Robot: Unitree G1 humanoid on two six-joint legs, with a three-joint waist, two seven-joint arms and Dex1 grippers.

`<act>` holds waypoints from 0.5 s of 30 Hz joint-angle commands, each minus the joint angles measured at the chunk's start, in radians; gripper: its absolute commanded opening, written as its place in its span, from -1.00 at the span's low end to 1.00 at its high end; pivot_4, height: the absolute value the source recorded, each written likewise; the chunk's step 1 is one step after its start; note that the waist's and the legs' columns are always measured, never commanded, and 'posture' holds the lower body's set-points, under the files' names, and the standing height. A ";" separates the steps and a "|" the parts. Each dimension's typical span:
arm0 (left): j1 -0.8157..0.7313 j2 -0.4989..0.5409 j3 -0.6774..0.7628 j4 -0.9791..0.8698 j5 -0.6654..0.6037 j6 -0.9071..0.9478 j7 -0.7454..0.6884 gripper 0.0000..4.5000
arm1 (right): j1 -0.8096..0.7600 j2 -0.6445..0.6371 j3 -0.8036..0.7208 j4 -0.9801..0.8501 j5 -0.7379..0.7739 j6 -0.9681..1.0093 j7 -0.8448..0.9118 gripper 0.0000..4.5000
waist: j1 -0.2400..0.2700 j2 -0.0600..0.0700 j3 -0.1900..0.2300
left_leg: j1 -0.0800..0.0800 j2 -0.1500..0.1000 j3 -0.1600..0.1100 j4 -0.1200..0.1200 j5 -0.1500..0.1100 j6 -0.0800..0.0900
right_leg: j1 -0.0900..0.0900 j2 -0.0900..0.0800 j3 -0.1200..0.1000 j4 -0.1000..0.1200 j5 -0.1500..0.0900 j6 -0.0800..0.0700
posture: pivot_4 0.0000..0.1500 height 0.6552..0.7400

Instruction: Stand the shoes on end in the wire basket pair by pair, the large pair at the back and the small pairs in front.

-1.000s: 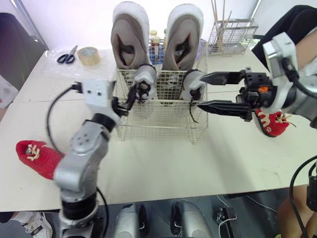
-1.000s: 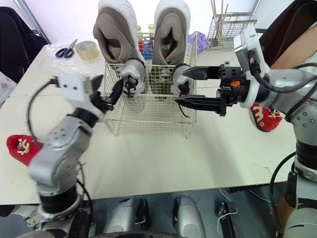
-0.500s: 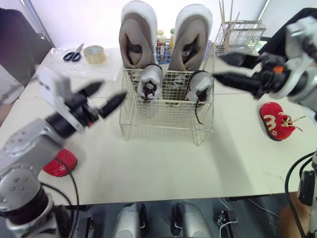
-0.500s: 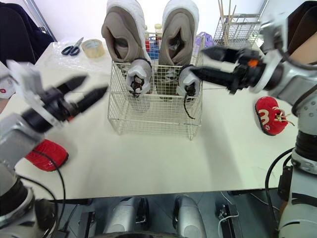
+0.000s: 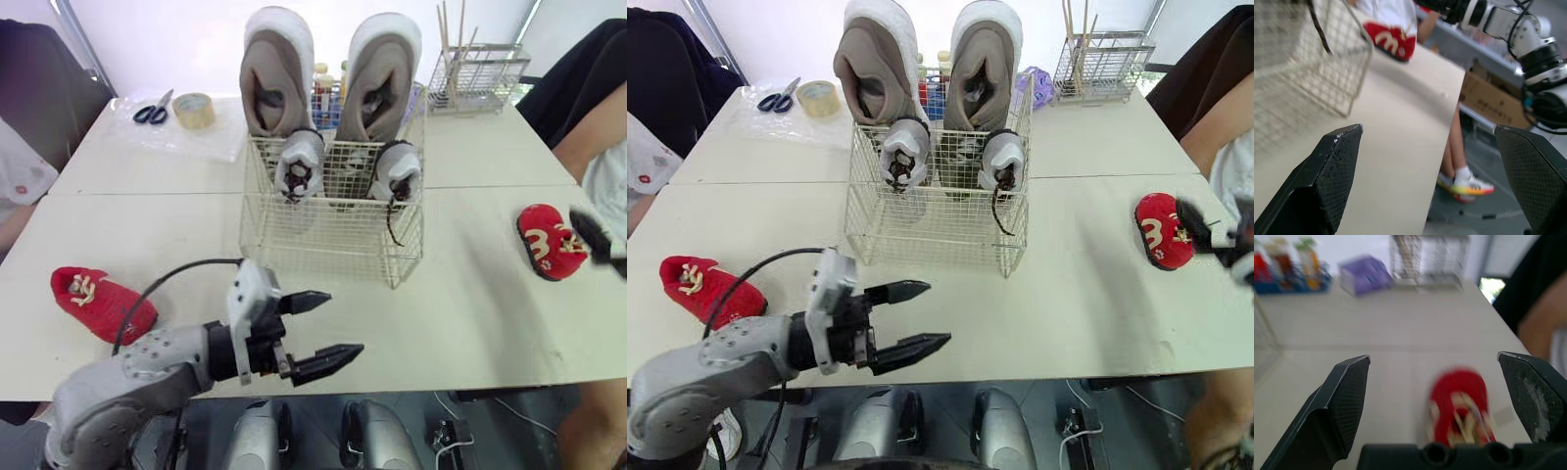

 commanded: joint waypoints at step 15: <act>0.033 0.034 -0.111 -0.034 0.109 -0.127 -0.001 0.98 | 0.019 0.195 0.135 0.190 -0.127 -0.264 -0.103 1.00 | -0.015 0.008 -0.005 | 0.002 0.000 0.000 -0.003 0.000 0.001 | 0.001 0.001 0.001 -0.001 -0.002 -0.004 | 1.00 1.00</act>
